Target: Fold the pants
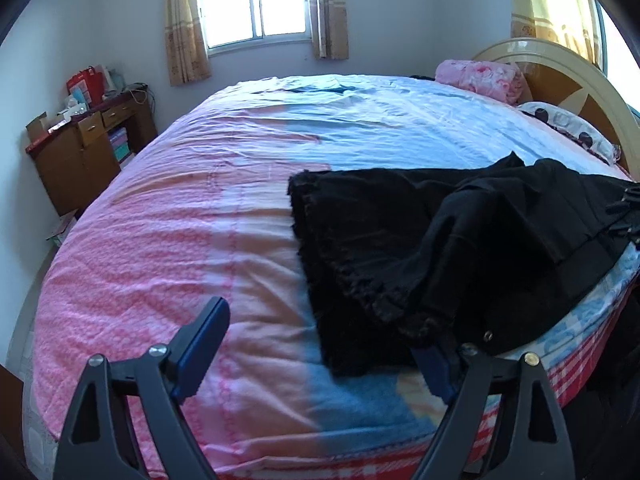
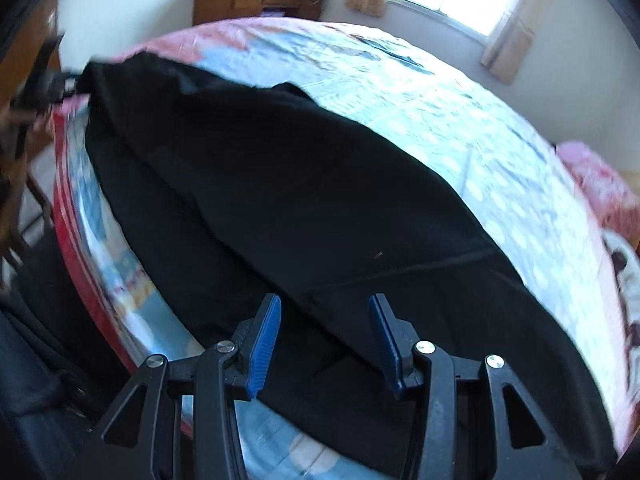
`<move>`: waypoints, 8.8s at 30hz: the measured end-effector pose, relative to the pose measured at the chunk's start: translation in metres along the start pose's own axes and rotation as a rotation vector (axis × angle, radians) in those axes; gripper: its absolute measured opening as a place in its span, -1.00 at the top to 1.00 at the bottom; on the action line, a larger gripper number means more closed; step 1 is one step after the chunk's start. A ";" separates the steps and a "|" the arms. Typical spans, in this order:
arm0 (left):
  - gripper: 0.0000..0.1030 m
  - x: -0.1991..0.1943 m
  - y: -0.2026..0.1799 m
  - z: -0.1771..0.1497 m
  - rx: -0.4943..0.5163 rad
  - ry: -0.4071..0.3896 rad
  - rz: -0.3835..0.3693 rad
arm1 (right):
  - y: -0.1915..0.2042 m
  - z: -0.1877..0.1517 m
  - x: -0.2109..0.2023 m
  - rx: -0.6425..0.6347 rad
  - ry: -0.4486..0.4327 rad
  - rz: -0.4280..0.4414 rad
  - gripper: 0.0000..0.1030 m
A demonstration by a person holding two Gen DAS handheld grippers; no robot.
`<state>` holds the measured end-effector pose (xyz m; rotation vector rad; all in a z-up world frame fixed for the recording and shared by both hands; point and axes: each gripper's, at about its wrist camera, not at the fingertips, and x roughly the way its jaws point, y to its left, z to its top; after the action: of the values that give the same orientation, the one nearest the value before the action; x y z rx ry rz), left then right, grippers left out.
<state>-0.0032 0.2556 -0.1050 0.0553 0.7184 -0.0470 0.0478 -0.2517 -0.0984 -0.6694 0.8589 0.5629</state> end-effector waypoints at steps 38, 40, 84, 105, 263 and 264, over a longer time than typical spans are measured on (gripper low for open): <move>-0.57 -0.015 -0.002 -0.005 -0.190 -0.032 -0.224 | 0.006 -0.004 0.014 -0.061 0.012 -0.073 0.85; -0.57 -0.014 -0.005 -0.004 -0.167 -0.027 -0.218 | 0.010 -0.004 0.015 -0.084 0.022 -0.077 0.85; 0.51 -0.015 -0.007 0.020 0.150 -0.019 -0.119 | -0.007 -0.007 -0.036 0.025 -0.007 0.039 0.97; -0.85 -0.001 0.014 -0.025 0.259 0.086 0.257 | 0.013 -0.035 -0.025 0.005 0.121 0.155 0.69; 0.63 0.059 -0.522 0.062 0.650 0.100 -0.727 | -0.235 -0.316 -0.176 1.495 -0.343 -0.170 0.04; 0.87 0.058 -0.521 0.064 0.643 0.099 -0.724 | -0.236 -0.316 -0.176 1.495 -0.344 -0.169 0.04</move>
<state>0.0500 -0.2702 -0.1134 0.4125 0.7684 -0.9745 -0.0406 -0.6700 -0.0331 0.7027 0.6588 -0.2014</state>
